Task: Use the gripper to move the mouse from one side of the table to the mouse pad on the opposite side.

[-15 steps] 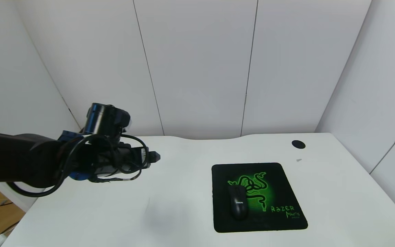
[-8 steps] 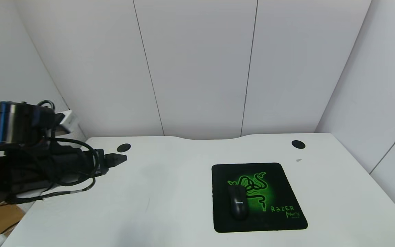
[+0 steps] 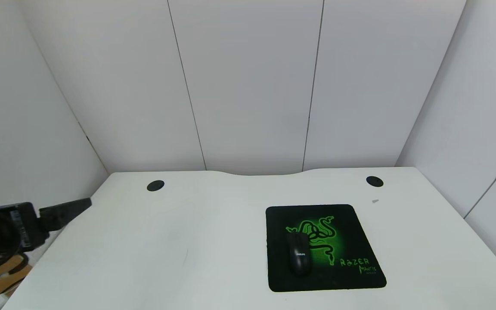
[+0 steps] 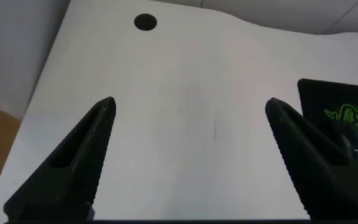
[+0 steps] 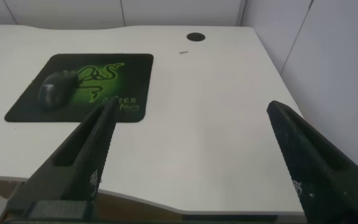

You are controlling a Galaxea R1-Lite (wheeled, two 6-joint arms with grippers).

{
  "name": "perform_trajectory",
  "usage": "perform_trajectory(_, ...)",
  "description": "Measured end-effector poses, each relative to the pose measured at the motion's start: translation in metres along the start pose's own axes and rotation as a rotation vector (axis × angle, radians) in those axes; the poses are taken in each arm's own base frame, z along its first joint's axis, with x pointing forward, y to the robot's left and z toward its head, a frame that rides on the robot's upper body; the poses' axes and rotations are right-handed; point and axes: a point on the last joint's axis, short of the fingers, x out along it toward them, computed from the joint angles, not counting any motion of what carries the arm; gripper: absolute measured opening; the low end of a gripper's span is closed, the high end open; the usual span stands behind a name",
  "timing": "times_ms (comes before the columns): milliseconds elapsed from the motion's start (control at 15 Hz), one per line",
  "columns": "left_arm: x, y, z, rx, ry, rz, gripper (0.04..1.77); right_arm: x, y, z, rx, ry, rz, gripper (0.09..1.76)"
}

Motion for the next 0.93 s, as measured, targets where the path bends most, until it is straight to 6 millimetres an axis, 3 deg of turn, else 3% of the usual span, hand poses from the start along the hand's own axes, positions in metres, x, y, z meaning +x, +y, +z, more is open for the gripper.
perform_trajectory(267,-0.05,0.01,-0.013,0.043,-0.151,0.049,1.72,0.0,0.0,0.0,0.0,0.0,0.0,1.71)
perform_trajectory(533,-0.096,0.018,-0.039,0.078,-0.22,0.077,1.72,0.0,0.0,0.0,0.0,0.0,0.0,1.71)
perform_trajectory(933,-0.144,0.027,-0.077,0.115,-0.306,0.128,1.72,0.0,0.0,0.0,0.0,0.0,0.0,1.71)
